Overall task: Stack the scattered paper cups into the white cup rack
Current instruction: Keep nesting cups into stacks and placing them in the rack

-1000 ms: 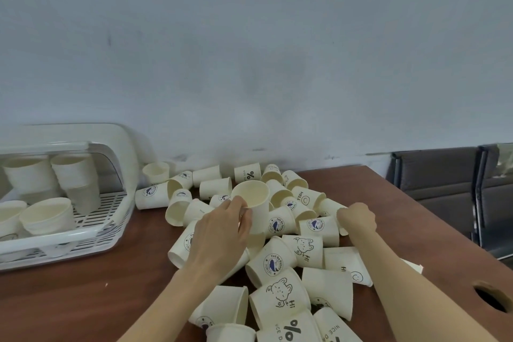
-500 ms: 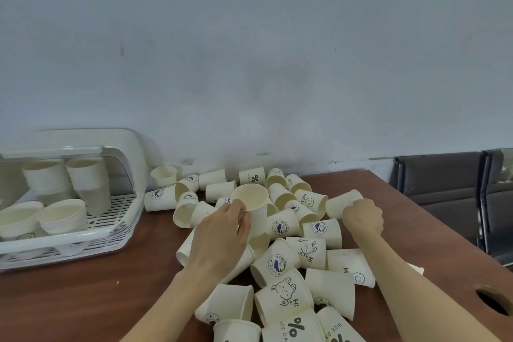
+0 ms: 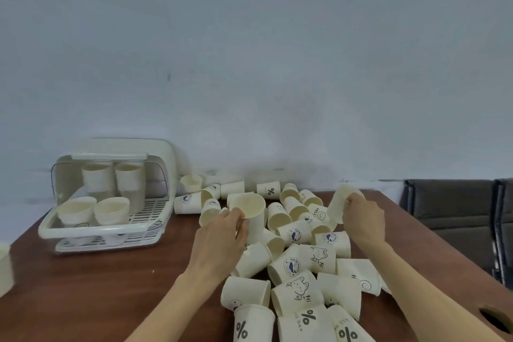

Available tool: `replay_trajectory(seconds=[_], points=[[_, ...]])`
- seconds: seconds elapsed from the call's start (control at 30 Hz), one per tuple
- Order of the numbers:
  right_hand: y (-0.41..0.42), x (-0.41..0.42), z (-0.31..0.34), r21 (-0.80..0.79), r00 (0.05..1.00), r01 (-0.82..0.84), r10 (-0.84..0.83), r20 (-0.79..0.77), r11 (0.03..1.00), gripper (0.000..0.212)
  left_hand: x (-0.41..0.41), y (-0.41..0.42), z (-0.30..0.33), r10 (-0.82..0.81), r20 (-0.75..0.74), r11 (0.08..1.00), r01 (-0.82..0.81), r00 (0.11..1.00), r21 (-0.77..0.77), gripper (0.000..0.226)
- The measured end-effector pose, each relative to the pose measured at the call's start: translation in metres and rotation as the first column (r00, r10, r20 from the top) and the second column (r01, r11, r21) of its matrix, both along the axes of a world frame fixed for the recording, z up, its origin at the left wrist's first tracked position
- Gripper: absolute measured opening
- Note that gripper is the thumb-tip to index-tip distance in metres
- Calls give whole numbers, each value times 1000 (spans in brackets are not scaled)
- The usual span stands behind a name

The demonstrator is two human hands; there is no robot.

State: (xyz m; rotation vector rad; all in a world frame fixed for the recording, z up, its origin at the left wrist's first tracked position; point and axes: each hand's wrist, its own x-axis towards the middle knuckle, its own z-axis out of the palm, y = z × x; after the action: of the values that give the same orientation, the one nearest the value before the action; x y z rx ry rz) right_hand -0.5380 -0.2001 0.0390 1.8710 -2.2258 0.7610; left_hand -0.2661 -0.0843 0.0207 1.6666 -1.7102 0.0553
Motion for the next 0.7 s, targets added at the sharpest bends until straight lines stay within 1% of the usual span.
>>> replay_trajectory(seconds=[0.1, 0.33, 0.43, 0.53, 0.7], points=[[7, 14, 1, -28, 997, -62, 61, -53, 998, 14, 10, 10, 1, 22, -13, 1000, -22, 1000, 6, 19], [34, 57, 7, -62, 963, -197, 181, -200, 978, 17, 35, 32, 1, 64, -56, 998, -65, 996, -14, 20], [39, 74, 8, -56, 959, -239, 227, -172, 969, 18, 47, 38, -1, 80, -63, 997, -81, 995, -9, 21], [45, 93, 8, -41, 939, -305, 293, -177, 952, 17, 59, 47, -2, 103, -74, 994, -104, 992, -11, 20], [56, 126, 2, -93, 907, -420, 414, -79, 903, 16, 79, 64, -7, 159, -106, 987, -161, 982, -6, 17]])
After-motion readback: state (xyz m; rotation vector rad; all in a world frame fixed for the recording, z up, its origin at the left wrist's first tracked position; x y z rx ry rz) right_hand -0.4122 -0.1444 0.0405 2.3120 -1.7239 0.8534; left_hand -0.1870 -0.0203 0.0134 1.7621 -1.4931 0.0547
